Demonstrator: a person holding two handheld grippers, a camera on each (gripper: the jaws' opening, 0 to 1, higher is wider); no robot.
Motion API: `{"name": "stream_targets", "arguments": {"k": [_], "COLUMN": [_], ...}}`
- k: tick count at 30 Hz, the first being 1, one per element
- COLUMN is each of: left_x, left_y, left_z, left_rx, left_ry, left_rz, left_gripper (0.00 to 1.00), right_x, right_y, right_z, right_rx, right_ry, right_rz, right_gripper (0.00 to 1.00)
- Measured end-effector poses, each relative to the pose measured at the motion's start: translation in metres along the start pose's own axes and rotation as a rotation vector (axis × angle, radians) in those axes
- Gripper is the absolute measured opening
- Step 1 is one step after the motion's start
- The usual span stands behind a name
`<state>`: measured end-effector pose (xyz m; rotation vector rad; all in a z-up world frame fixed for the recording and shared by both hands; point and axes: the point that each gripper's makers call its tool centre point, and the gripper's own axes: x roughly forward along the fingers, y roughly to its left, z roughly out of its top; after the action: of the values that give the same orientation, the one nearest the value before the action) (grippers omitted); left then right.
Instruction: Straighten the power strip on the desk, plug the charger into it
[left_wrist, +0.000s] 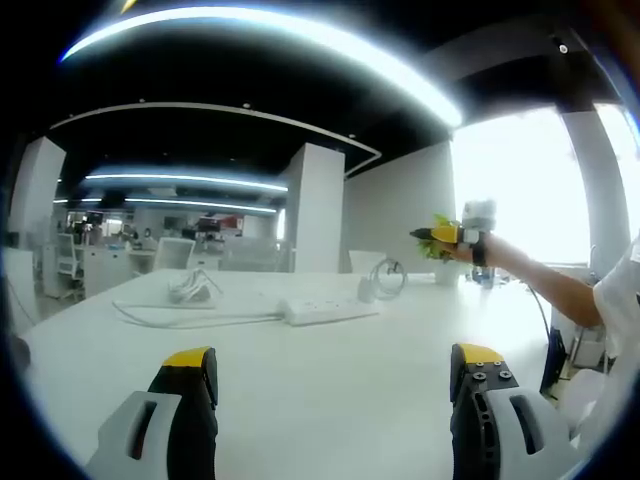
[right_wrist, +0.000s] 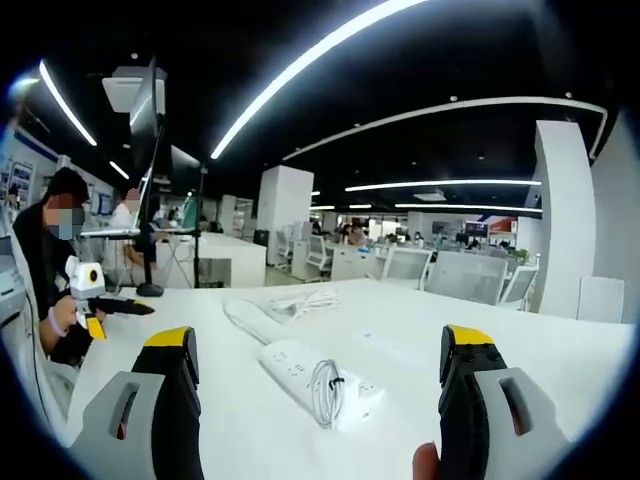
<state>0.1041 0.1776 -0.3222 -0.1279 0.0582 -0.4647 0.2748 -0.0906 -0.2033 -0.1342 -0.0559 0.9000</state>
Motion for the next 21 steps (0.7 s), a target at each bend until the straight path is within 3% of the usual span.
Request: {"name": "stream_targets", "arguments": {"k": [21], "left_x": [0.000], "left_y": [0.000], "left_z": [0.001], "left_rx": [0.000], "left_ry": [-0.004], "left_rz": [-0.001], "left_gripper": [0.99], "right_x": [-0.037], "right_y": [0.004], "right_z": [-0.004], "right_rx": [0.006], "right_ry": [0.020], "right_rz": [-0.056], "right_gripper": [1.00]}}
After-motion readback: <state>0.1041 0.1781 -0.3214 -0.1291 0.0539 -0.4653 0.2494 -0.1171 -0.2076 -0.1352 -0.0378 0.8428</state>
